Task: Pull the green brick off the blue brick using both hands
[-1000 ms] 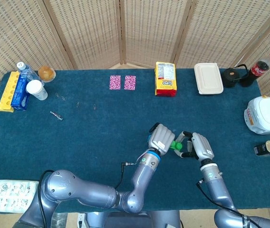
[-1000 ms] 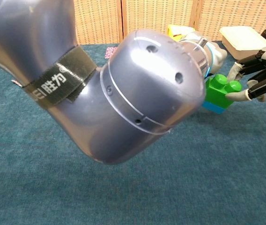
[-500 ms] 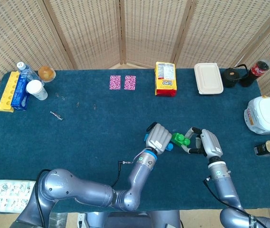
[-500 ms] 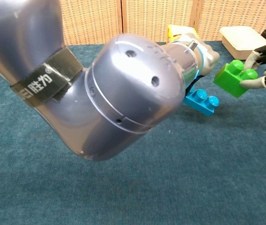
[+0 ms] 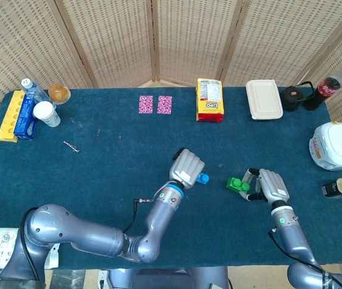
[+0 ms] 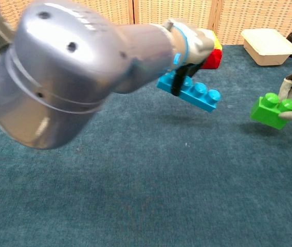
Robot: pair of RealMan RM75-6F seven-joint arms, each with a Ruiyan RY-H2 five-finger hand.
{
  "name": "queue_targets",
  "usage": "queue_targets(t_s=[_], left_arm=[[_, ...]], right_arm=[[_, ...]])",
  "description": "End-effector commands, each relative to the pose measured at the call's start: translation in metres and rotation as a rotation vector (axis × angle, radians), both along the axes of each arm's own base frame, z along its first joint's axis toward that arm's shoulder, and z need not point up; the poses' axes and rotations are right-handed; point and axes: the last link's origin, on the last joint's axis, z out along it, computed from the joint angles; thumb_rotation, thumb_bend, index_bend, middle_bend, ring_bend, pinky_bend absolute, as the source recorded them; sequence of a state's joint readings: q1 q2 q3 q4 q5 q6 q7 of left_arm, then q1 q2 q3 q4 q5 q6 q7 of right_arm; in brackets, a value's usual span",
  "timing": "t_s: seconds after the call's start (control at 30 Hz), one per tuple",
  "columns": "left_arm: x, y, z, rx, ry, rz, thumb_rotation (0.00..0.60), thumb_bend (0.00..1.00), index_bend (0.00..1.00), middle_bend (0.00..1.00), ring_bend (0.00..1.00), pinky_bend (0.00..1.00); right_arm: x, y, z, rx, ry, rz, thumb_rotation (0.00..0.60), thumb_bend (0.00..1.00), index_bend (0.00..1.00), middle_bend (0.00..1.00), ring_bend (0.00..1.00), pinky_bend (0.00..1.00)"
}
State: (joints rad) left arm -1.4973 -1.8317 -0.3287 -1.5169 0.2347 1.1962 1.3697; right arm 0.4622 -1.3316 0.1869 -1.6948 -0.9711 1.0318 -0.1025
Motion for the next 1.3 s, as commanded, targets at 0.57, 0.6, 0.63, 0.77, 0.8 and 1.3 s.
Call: queue_targets(t_s=[0.57, 0.6, 0.63, 0.77, 0.8, 1.3], left_arm=[[-0.066, -0.001, 0.014, -0.011, -0.078, 0.056, 0.600, 0.37, 0.70, 0.59, 0.51, 0.55], [-0.067, -0.001, 0.013, -0.011, -0.081, 0.058, 0.600, 0.37, 0.70, 0.59, 0.51, 0.55], [-0.069, -0.002, 0.011, -0.016, -0.084, 0.061, 0.600, 0.37, 0.70, 0.59, 0.51, 0.55], [-0.074, -0.005, 0.006, -0.023, -0.103, 0.062, 0.600, 0.37, 0.70, 0.59, 0.51, 0.55], [-0.075, -0.005, 0.004, -0.024, -0.105, 0.062, 0.600, 0.36, 0.70, 0.59, 0.51, 0.54], [-0.098, -0.016, -0.019, -0.090, -0.119, 0.141, 0.581, 0.20, 0.24, 0.31, 0.24, 0.31]], right_arm=[[0.000, 0.004, -0.017, 0.062, 0.191, 0.044, 0.600, 0.34, 0.34, 0.40, 0.38, 0.30], [0.001, 0.005, -0.016, 0.059, 0.190, 0.045, 0.600, 0.34, 0.32, 0.38, 0.36, 0.29], [0.002, 0.004, -0.014, 0.049, 0.186, 0.047, 0.600, 0.34, 0.30, 0.37, 0.35, 0.28], [0.005, 0.006, -0.004, 0.014, 0.173, 0.055, 0.600, 0.33, 0.28, 0.34, 0.32, 0.27], [0.006, 0.006, -0.001, 0.003, 0.170, 0.057, 0.600, 0.33, 0.28, 0.34, 0.32, 0.26], [0.015, 0.013, 0.031, -0.089, 0.155, 0.097, 0.600, 0.33, 0.27, 0.34, 0.32, 0.26]])
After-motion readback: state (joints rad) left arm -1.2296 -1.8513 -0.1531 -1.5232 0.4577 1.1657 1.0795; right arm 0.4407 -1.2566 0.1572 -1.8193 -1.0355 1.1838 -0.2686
